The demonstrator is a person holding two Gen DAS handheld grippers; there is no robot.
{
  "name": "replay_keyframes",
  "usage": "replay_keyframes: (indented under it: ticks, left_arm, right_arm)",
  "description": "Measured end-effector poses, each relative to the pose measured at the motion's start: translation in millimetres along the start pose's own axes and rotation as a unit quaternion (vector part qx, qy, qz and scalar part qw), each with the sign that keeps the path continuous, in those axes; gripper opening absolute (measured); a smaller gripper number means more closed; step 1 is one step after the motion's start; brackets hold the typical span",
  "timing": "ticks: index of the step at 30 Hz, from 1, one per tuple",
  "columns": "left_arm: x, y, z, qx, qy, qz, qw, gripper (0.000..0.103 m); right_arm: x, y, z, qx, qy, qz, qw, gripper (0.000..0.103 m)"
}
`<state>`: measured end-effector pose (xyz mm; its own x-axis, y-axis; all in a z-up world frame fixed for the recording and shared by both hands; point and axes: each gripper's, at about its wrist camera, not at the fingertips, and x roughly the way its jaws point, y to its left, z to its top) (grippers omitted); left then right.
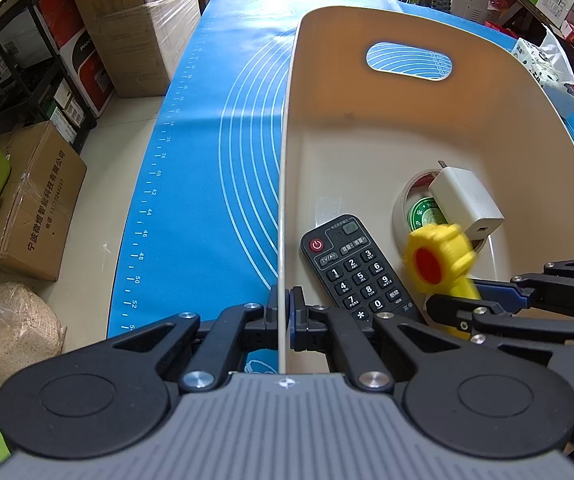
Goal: Organize rigid objects
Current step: 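Carry the yellow toy into the basket and open the right gripper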
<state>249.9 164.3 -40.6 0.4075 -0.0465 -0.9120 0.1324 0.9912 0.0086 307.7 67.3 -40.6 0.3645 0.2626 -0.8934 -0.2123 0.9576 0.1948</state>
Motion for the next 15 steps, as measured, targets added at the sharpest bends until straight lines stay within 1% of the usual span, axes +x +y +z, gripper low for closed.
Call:
replay_keyframes:
  ticks: [3, 5, 7, 11, 15]
  left_arm:
    - [0.1, -0.1, -0.1, 0.0, 0.0, 0.0, 1.0, 0.004]
    - [0.0, 0.4, 0.1, 0.0, 0.0, 0.001, 1.0, 0.004]
    - [0.1, 0.0, -0.1, 0.0, 0.0, 0.0, 1.0, 0.004]
    - [0.1, 0.3, 0.0, 0.0, 0.0, 0.0, 1.0, 0.004]
    - [0.1, 0.2, -0.1, 0.0, 0.0, 0.0, 1.0, 0.004]
  right_arm:
    - [-7.0, 0.5, -1.2, 0.005, -0.012, 0.005, 1.0, 0.044]
    - [-16.2, -2.5, -2.9, 0.008, -0.029, 0.004, 1.0, 0.048]
    - [-27.3, -4.8, -2.2, 0.01, -0.05, 0.004, 0.999, 0.054]
    - [-49.9, -9.9, 1.2, 0.016, -0.088, 0.002, 0.996, 0.056]
    - [-76.0, -18.4, 8.4, 0.021, -0.137, -0.013, 0.99, 0.062]
